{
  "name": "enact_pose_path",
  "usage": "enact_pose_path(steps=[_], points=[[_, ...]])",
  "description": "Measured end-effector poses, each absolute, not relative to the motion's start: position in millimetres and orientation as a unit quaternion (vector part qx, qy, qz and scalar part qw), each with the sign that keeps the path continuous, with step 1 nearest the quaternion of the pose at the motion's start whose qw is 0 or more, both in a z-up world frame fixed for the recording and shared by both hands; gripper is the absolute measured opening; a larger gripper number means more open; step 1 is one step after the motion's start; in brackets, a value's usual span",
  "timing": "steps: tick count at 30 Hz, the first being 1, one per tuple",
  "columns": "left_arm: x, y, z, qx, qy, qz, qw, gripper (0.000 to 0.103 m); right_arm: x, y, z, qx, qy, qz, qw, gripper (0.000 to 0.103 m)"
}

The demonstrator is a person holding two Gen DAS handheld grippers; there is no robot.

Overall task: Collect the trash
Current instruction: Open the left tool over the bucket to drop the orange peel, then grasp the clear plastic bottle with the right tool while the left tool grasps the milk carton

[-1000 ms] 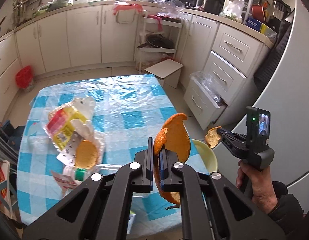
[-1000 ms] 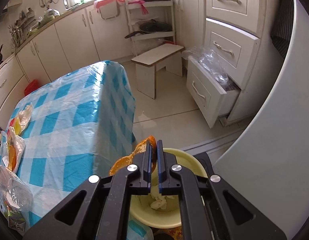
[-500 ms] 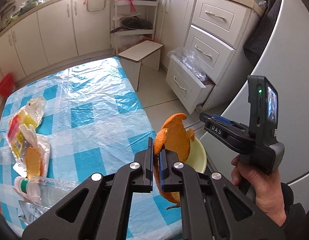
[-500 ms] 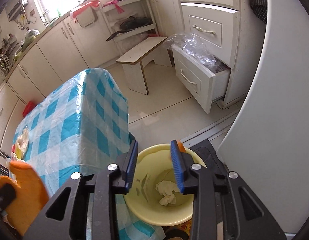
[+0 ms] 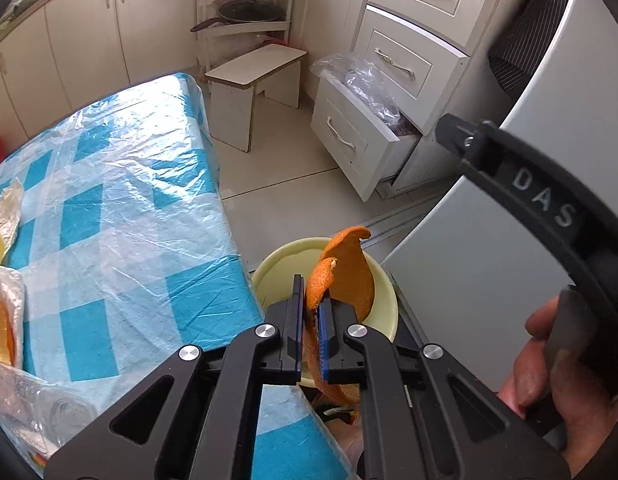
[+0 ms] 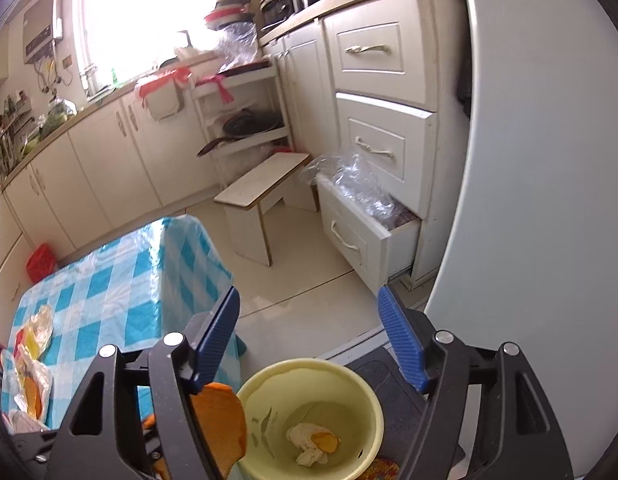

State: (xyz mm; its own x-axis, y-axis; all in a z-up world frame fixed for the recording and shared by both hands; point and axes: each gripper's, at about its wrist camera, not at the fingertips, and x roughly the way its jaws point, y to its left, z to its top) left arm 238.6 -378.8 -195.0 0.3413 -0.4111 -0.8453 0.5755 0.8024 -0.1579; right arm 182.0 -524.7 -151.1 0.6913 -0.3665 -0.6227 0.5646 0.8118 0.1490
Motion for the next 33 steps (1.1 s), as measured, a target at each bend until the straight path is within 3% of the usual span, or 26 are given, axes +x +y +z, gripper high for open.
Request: enact_pose_path(steps=[3,7,33], points=[[239.7,-383.9,-199.0,0.087,0.488,-0.301,0.814,0.015,178.3,-531.4,-149.9,0.183,0.289,-0.262,0.902,0.069],[235.1,-378.2,-190.7,0.094,0.466,-0.293,0.829,0.041,177.5,-530.3,-147.0,0.186,0.281,-0.26,0.905,0.07],[204.6,-288.2,-147.5,0.146,0.417,-0.22,0.87,0.048,197.6,-487.6,-135.7,0.152,0.264,-0.183,0.935,0.074]])
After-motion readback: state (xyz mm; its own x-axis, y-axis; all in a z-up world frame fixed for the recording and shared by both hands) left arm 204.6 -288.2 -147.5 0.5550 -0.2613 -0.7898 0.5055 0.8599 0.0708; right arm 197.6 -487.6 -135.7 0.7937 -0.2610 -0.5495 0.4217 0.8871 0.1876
